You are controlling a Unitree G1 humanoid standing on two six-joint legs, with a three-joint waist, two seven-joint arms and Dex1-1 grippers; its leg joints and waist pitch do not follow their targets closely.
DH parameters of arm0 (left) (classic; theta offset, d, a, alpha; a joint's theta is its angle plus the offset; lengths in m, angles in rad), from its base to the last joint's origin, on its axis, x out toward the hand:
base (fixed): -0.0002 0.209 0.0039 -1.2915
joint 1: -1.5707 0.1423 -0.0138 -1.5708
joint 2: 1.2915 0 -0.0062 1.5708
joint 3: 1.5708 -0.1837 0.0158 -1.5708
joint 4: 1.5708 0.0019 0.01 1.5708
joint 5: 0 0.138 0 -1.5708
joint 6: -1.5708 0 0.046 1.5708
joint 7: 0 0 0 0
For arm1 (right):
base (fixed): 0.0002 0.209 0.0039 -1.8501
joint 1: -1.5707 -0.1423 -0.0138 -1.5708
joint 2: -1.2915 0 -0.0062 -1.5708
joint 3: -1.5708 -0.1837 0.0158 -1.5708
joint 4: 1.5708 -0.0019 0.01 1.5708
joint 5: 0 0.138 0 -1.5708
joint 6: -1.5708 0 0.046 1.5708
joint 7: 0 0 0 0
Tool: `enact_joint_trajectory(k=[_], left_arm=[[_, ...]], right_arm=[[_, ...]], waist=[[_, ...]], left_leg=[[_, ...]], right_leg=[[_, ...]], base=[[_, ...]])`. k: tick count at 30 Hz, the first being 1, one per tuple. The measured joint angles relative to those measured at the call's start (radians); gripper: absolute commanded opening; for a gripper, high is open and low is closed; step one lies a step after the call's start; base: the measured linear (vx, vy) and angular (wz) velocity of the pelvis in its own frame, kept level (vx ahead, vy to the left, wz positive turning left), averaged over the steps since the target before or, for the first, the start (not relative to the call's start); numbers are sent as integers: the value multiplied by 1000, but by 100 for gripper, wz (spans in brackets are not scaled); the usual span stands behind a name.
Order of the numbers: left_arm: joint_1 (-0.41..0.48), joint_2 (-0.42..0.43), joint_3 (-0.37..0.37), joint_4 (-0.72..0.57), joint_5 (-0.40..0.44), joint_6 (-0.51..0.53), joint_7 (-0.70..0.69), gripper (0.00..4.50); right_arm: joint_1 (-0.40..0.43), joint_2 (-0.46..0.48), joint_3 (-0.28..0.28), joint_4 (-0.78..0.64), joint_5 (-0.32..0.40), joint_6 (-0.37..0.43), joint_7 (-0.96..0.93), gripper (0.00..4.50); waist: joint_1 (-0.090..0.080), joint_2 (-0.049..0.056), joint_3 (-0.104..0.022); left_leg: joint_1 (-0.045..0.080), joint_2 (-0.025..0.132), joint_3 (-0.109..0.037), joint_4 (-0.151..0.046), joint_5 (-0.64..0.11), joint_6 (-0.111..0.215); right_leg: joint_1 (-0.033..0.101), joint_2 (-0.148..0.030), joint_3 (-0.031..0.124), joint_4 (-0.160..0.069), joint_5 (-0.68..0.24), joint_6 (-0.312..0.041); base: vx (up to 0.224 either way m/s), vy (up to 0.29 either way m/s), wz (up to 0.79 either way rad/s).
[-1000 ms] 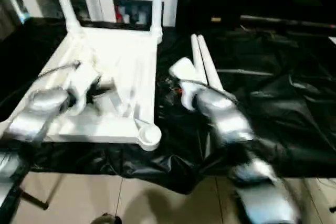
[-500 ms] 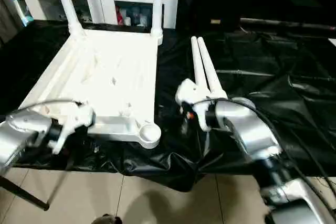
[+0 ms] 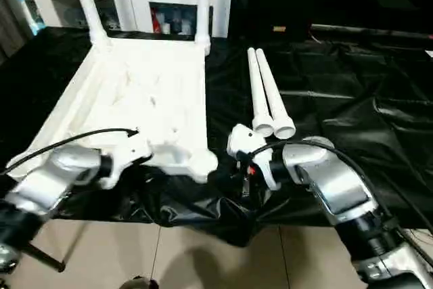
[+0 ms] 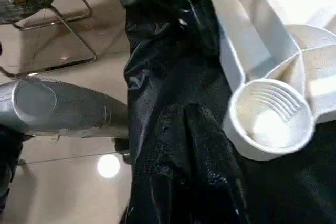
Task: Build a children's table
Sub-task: Rotate table base
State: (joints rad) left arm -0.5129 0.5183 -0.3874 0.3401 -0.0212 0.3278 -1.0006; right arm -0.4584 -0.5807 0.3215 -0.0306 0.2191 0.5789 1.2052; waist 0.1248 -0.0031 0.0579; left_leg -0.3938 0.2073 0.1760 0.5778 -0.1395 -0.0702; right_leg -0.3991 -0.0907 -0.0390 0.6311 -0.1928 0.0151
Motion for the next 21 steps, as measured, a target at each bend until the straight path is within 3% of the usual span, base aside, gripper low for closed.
enact_joint_trajectory(k=[15,18,21], left_arm=[[-78,-101,38,211,65,-115,233,0],[-66,-101,61,199,57,-116,237,0],[-3,-112,136,72,-16,-110,221,0]], right_arm=[[2,-9,0,-7,1,7,-41,5],[3,-3,-3,-9,6,7,-45,5],[32,25,-47,-39,29,8,-74,5]], waist=[[9,6,-1],[10,7,-1],[16,9,-1]], left_leg=[[0,0,-2,1,0,0],[0,0,-2,1,0,0],[0,0,-2,1,0,0]], right_leg=[[-1,0,-1,0,3,2],[-1,0,-1,0,4,0],[-1,0,-1,-1,4,0]], base=[[0,0,0],[0,0,0],[0,0,0]])
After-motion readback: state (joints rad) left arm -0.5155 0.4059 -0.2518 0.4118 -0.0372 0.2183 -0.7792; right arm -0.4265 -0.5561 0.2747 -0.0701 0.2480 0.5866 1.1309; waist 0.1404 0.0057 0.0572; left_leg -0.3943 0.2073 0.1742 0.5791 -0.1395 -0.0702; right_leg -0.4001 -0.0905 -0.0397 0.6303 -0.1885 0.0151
